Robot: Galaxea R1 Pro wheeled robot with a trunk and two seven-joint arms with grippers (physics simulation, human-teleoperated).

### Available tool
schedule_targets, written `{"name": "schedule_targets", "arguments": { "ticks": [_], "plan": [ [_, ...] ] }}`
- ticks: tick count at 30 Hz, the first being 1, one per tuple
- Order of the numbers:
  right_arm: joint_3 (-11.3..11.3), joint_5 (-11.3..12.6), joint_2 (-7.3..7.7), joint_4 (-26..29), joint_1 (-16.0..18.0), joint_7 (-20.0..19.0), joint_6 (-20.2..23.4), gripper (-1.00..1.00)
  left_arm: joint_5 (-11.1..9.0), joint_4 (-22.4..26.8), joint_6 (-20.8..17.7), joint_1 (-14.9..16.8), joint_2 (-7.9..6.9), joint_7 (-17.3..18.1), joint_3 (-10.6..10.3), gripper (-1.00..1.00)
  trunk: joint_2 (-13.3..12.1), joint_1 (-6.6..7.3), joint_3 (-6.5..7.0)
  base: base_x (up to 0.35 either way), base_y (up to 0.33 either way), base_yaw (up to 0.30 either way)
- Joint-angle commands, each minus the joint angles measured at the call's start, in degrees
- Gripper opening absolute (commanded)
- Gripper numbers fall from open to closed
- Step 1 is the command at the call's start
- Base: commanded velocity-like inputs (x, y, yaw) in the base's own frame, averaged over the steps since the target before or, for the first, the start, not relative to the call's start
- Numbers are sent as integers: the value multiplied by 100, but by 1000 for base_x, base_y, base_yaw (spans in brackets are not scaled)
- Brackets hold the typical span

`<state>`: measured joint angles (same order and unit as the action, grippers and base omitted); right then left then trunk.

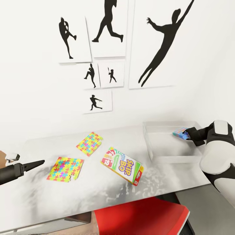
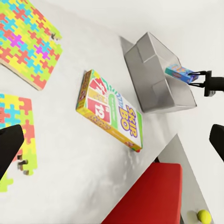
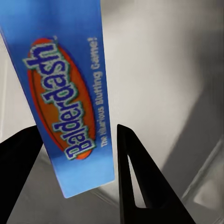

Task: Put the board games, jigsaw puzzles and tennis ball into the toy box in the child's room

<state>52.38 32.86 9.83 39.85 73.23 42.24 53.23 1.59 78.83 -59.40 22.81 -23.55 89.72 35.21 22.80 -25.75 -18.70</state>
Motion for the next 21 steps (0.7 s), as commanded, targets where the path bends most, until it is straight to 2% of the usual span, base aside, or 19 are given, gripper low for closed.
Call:
{"name": "schedule_targets", "arguments": {
  "ticks": [1,21],
  "plan": [
    [9,63,0,5,22,67,0,-100,17,4,-60,2,-1,28,2,100,12,-3,-20,0,0,0],
    [9,62,67,5,231,276,-6,-100,17,1,-60,4,6,28,-5,100,12,-3,-207,0,0,0]
  ]
}}
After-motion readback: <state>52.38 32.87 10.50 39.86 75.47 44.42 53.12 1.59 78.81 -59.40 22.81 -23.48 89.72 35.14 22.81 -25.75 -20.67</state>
